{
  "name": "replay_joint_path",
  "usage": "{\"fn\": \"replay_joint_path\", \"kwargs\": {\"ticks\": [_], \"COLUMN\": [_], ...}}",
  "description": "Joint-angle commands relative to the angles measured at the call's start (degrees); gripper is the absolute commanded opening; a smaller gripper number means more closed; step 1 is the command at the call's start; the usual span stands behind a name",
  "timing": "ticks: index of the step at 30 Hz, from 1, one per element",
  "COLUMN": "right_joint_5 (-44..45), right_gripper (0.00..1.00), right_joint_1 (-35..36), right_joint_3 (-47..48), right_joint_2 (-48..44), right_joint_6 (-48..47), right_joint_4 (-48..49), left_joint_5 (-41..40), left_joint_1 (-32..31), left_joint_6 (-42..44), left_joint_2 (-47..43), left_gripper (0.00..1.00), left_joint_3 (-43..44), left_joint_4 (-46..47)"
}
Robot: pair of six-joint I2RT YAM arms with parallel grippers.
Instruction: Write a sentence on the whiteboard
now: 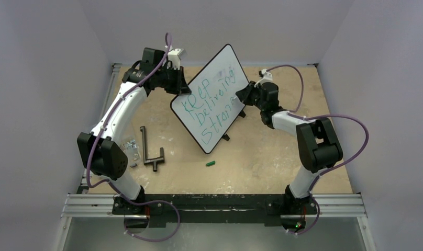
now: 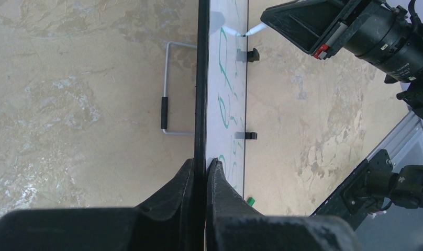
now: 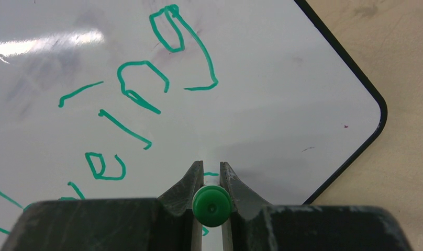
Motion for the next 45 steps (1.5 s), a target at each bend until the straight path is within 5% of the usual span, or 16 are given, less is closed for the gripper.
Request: {"fn": "replay_joint_path", "kwargs": {"ticks": [1, 45], "right_joint_5": [1.31, 1.65], "right_gripper": [0.00, 0.00], "right_joint_1": [0.28, 0.53], "right_joint_3": [3.21, -5.60], "right_joint_2": [1.04, 1.58], "right_joint_6": [-0.82, -1.01], "right_joint_4": [0.19, 2.39], "left_joint_5": [-13.10, -12.85], "left_joint_1": [0.81, 0.72], "left_joint_6": [6.03, 5.89], "left_joint_2": [-1.23, -2.16], "left_gripper": [0.00, 0.00], "left_joint_3": [-0.85, -0.86], "left_joint_4": [-1.47, -1.42]}}
